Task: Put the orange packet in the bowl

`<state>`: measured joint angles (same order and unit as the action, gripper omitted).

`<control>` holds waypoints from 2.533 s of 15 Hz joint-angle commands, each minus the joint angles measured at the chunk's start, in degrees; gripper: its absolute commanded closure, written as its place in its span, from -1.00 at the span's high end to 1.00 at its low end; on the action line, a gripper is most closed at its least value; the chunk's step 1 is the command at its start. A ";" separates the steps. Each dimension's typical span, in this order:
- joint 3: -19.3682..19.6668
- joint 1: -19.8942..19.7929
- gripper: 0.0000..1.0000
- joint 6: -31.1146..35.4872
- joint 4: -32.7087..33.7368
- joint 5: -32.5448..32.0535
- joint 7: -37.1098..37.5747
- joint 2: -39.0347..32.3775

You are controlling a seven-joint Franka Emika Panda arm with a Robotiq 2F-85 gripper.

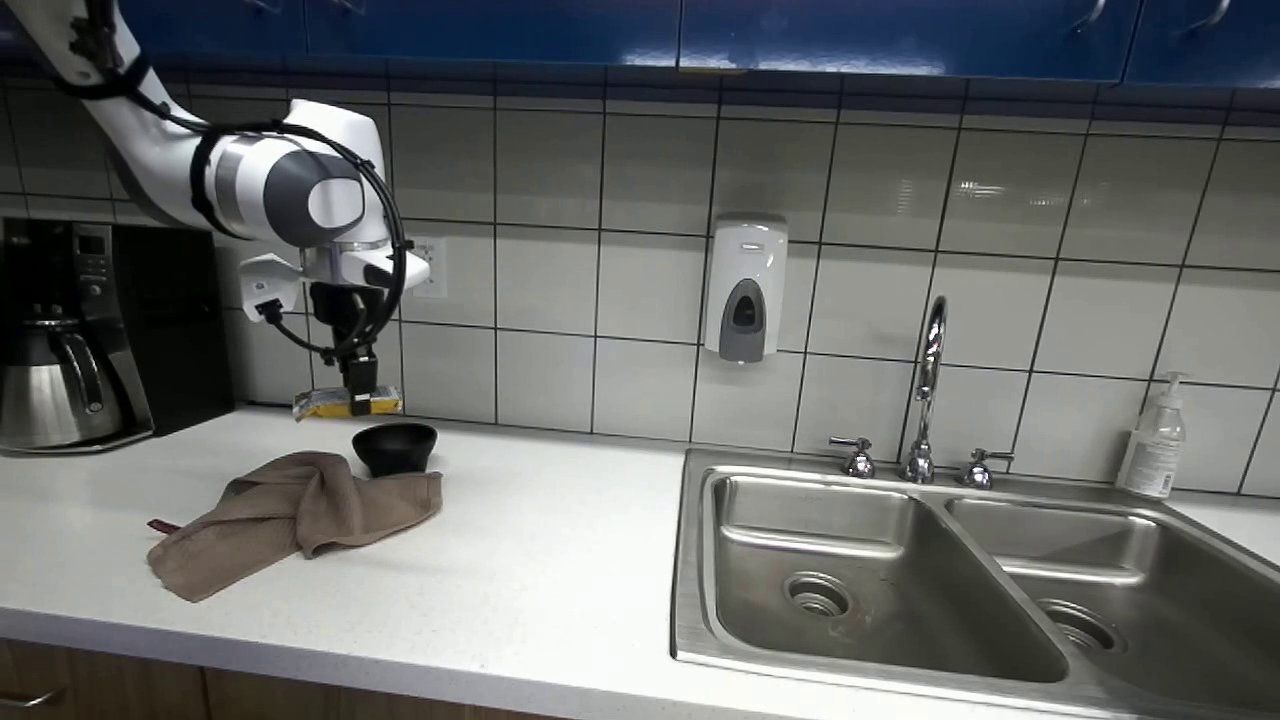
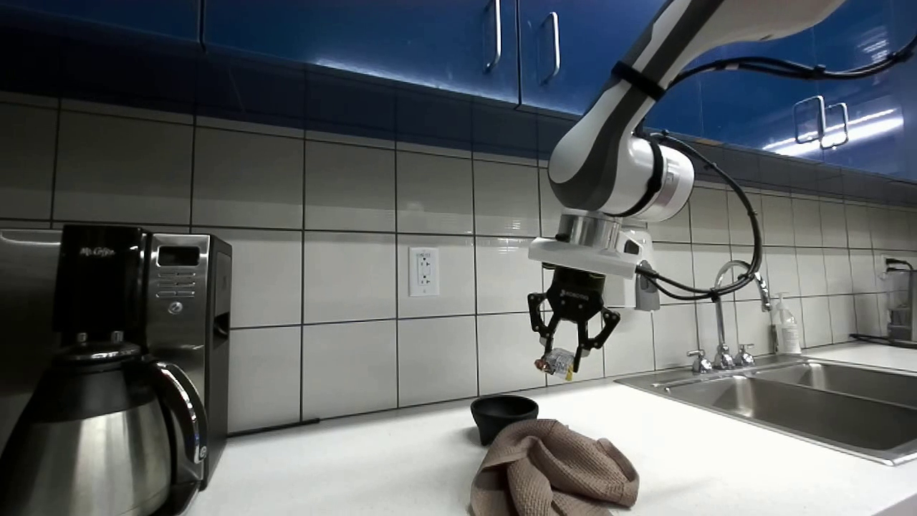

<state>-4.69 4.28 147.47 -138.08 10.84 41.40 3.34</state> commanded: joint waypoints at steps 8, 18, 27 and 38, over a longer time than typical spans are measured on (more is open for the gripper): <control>0.94 -0.17 -0.64 -5.87 12.40 1.51 -4.11 -11.39; 0.47 -0.99 -0.64 -8.71 19.93 6.79 -12.55 -18.32; 1.96 -1.11 -0.64 -14.44 25.50 7.51 -15.65 -21.42; 2.15 -1.76 -0.64 -18.73 29.58 9.94 -17.19 -26.16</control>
<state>-2.34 3.42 131.90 -111.72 18.91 26.22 -21.13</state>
